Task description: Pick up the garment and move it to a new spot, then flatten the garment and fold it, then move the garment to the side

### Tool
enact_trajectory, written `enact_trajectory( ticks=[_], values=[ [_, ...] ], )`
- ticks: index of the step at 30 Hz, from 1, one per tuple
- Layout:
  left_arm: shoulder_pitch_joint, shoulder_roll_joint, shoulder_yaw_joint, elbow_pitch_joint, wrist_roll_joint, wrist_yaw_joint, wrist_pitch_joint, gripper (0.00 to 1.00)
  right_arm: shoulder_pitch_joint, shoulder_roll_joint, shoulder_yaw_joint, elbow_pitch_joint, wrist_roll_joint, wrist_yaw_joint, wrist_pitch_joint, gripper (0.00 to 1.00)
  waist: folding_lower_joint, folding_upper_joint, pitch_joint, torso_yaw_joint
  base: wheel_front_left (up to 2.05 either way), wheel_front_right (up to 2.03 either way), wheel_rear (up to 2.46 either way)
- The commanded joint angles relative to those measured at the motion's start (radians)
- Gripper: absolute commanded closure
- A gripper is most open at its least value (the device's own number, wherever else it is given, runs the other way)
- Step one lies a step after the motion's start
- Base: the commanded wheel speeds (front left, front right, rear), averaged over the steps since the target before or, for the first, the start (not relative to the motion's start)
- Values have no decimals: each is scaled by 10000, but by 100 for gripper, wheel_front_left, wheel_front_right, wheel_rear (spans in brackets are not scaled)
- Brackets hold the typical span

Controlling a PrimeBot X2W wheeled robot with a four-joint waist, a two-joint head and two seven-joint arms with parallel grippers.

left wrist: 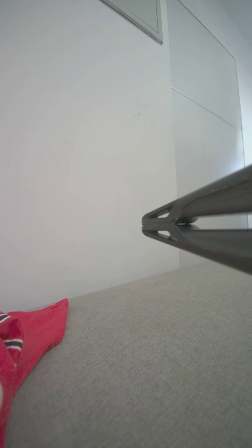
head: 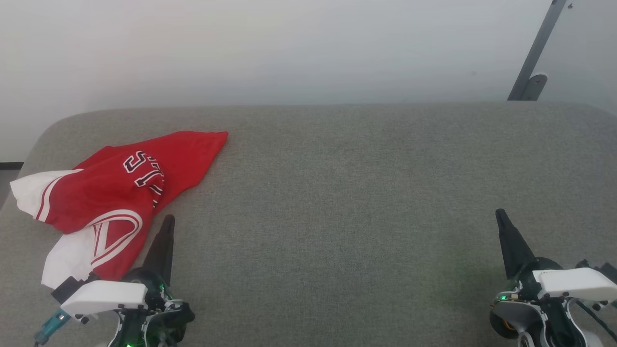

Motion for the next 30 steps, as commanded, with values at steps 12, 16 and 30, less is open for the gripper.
enact_trajectory(
  ticks=[12, 16, 30],
  values=[
    [92, -6, 12, -10, -40, -47, 22, 100, 45, 14, 3, -30, 47, 8, 20, 100, 0, 0, 0, 0, 0, 0, 0],
    [92, -6, 12, -10, -40, -47, 22, 100, 45, 14, 4, -30, 46, 8, 18, 100, 0, 0, 0, 0, 0, 0, 0],
    [90, -24, -10, 188, 5, 15, -8, 0, 92, 19, -1, 183, -1, 0, -5, 0, 0, 0, 1, 0, 0, 0, 0]
  ],
)
